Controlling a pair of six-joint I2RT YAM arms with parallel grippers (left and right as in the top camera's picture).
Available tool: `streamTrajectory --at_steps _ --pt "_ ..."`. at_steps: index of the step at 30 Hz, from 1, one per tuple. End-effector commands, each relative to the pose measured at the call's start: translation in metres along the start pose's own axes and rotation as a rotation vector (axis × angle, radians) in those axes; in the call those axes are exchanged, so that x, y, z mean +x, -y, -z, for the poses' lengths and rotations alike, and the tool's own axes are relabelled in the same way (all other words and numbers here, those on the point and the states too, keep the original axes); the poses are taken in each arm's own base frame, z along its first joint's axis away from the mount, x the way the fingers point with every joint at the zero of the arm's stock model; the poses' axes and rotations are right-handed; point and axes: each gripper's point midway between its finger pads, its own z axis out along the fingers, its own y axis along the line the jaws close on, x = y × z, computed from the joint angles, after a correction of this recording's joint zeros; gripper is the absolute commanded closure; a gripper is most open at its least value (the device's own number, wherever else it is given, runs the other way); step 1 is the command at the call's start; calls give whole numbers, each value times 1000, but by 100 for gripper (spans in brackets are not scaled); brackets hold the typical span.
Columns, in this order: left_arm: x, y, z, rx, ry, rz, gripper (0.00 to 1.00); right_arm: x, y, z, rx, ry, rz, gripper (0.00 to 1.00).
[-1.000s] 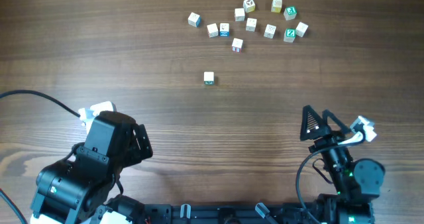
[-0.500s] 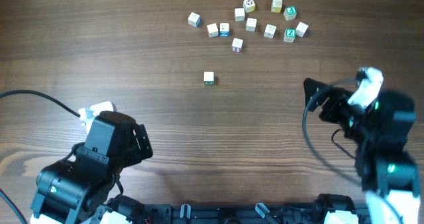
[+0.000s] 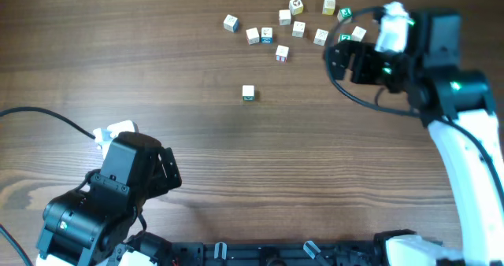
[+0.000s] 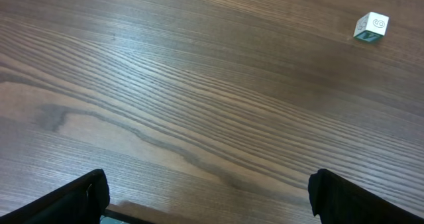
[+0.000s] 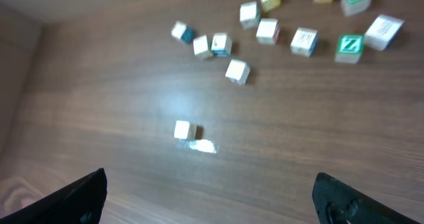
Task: Form a horizontal line
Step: 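Reach the right gripper forward to the block cluster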
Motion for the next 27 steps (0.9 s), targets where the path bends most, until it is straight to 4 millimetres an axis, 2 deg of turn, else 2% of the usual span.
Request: streamTrajectory --at_steps 1,3,5,7,12,15,18,22,27 --pt "-1 -4 -1 -18 9 17 0 -4 -9 -18 10 -59 5 0" --pt "-1 -4 -1 -18 9 17 0 -2 -24 -24 -60 -85 3 0" --pt "-1 -4 -1 -18 9 17 0 -1 -29 -26 -95 -94 -17 0" --pt "-1 -4 -1 -18 9 17 0 -11 -38 -28 -137 -62 -37 0" --pt "-1 -4 -1 -18 9 17 0 -23 -24 -45 4 5 3 1" --pt "-1 -4 -1 -18 9 17 0 -22 -23 -68 39 -10 18 1" --pt "-1 -4 -1 -18 9 17 0 -26 -8 -94 122 -24 -74 1" --pt "-1 -4 -1 -18 9 17 0 -31 2 -122 167 -34 -142 1" --pt "-1 -4 -1 -18 9 17 0 -21 4 -169 169 -67 -152 1"
